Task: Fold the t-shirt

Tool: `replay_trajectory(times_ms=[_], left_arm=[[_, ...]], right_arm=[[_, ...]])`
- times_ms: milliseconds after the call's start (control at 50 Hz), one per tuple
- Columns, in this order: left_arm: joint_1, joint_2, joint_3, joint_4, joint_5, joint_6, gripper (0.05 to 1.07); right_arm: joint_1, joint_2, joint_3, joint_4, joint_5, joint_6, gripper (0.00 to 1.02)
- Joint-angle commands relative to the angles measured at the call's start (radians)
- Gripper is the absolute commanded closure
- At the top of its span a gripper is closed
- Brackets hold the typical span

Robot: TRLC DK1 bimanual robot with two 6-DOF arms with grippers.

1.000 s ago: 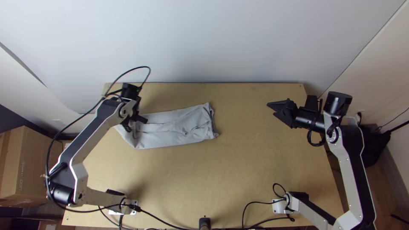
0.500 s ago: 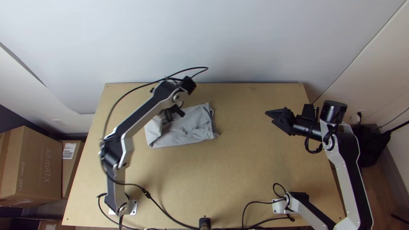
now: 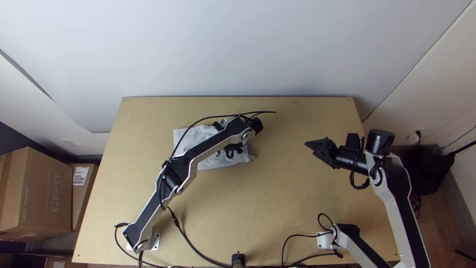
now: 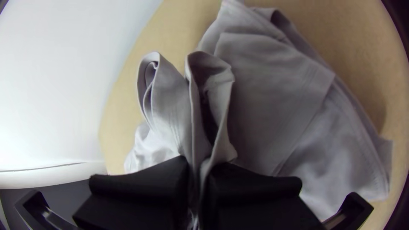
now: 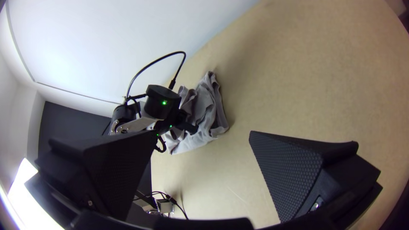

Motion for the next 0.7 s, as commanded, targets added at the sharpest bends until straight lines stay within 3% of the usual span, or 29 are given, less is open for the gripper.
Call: replay_trajectory(times_ms=[0,200,640,680], left_arm=[[-0.024,0.029,0.06,0.028,-0.004,-0.024,1.04],[-0.053,0.043,0.074,0.094,-0.003,0.005,1.04],[-0.09,0.029,0.103,0.194,-0.003,0.062,1.04],[-0.096,0.037,0.103,0.195,-0.003,0.063,0.96]], right_arm=[[0.027,-0.015,-0.037,0.014,0.022,-0.006,0.03],[0.077,-0.021,-0.068,0.018,0.063,0.0,0.03],[0.08,-0.047,-0.123,0.046,0.095,0.014,0.03],[0.08,-0.047,-0.123,0.049,0.1,0.014,0.03]])
